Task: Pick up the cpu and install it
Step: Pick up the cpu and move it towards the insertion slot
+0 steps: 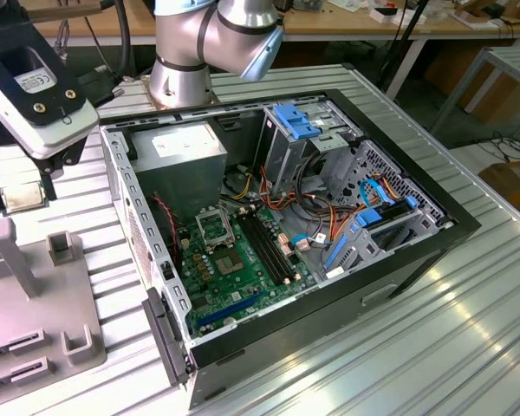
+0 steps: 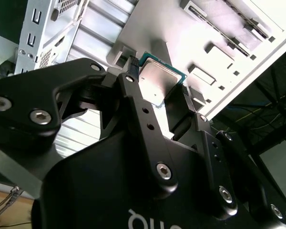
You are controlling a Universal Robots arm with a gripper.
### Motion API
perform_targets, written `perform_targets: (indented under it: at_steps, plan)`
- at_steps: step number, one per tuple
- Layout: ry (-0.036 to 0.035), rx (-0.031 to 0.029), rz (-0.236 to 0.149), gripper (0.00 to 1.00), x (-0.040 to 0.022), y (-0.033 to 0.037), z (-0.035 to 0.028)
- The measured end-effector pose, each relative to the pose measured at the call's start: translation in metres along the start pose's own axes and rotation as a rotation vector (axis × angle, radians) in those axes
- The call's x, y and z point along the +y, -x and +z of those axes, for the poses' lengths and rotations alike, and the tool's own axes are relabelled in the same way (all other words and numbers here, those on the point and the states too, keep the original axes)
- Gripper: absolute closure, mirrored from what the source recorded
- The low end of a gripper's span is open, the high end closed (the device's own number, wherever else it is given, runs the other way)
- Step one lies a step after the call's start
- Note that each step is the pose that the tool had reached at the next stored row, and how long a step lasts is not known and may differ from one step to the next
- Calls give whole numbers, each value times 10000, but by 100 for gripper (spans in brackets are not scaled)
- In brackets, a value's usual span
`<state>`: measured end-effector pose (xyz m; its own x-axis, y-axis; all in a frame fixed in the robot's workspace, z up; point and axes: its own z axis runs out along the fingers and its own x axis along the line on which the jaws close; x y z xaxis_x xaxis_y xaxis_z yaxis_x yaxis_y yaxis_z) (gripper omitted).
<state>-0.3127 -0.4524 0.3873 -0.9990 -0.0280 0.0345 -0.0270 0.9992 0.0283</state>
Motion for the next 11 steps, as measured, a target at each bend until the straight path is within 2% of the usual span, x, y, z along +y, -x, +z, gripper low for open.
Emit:
perform_targets:
  at_steps: [11]
  plan:
    - [0, 22, 1, 53, -4, 167, -6]
